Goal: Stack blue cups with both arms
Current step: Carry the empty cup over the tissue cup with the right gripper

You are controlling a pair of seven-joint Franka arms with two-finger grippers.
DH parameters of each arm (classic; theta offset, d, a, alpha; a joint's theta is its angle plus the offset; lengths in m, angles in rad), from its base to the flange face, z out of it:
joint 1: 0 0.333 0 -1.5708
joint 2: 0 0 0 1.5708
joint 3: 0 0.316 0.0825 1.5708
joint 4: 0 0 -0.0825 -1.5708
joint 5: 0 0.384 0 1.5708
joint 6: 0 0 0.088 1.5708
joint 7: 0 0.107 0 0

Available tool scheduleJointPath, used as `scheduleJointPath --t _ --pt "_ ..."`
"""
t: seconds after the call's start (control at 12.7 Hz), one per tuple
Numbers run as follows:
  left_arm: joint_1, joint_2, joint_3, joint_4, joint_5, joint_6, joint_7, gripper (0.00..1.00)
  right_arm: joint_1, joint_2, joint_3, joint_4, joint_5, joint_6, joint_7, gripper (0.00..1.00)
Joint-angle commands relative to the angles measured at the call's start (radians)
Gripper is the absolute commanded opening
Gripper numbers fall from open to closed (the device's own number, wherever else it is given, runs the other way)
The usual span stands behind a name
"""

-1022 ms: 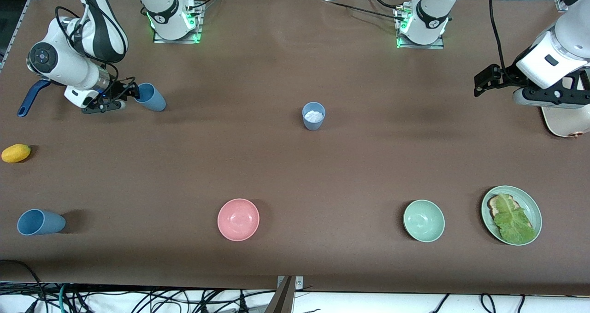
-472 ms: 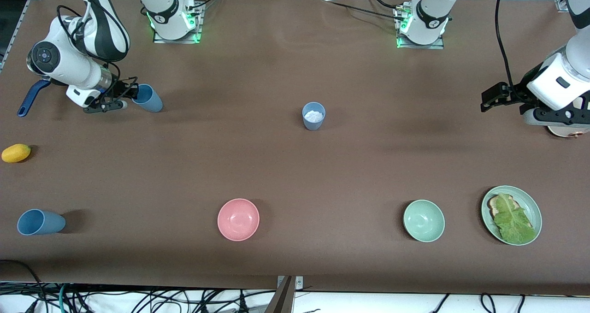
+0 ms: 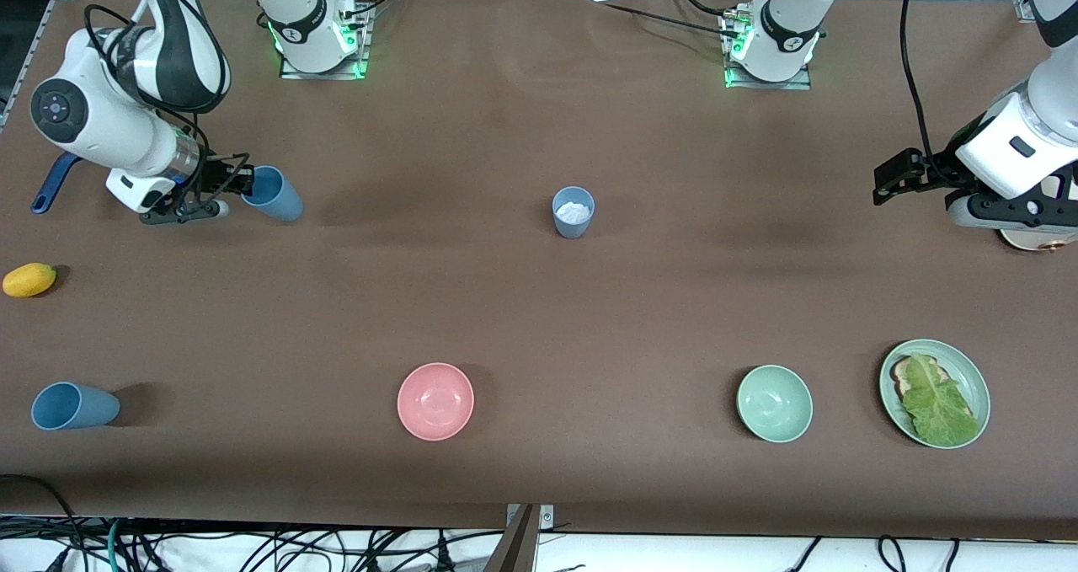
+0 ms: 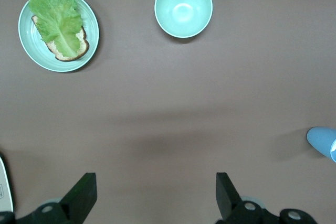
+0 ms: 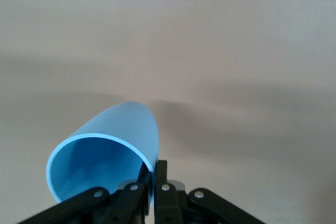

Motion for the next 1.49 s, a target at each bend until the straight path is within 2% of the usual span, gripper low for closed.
scheduleJointPath --t 0.0,0.16,0.39,0.55,0.87,1.02,1.42 --pt "-0.005 0.014 0.002 0.036 0.025 -0.021 0.017 1.00 0.099 0.134 0.001 0.259 0.050 -0.169 0.131 0.00" --pt "-0.005 0.015 0.002 0.036 0.024 -0.023 0.008 1.00 0.207 0.211 0.001 0.389 0.060 -0.207 0.306 0.00" --pt "-0.004 0.014 0.002 0.038 0.024 -0.023 0.017 1.00 0.389 0.329 0.000 0.517 0.149 -0.188 0.625 0.00" --pt "-0.007 0.014 0.000 0.038 0.022 -0.023 0.017 1.00 0.474 0.406 0.001 0.655 0.152 -0.205 0.794 0.00" --pt "-0.004 0.014 0.002 0.042 0.013 -0.028 0.016 1.00 0.668 0.430 0.000 0.723 0.206 -0.192 1.070 0.00" --pt "-0.007 0.014 0.000 0.042 0.013 -0.028 0.011 1.00 0.729 0.476 0.000 0.821 0.203 -0.204 1.175 0.00" --pt "-0.004 0.014 0.002 0.042 0.013 -0.028 0.016 1.00 0.788 0.516 0.000 0.923 0.198 -0.205 1.333 0.00"
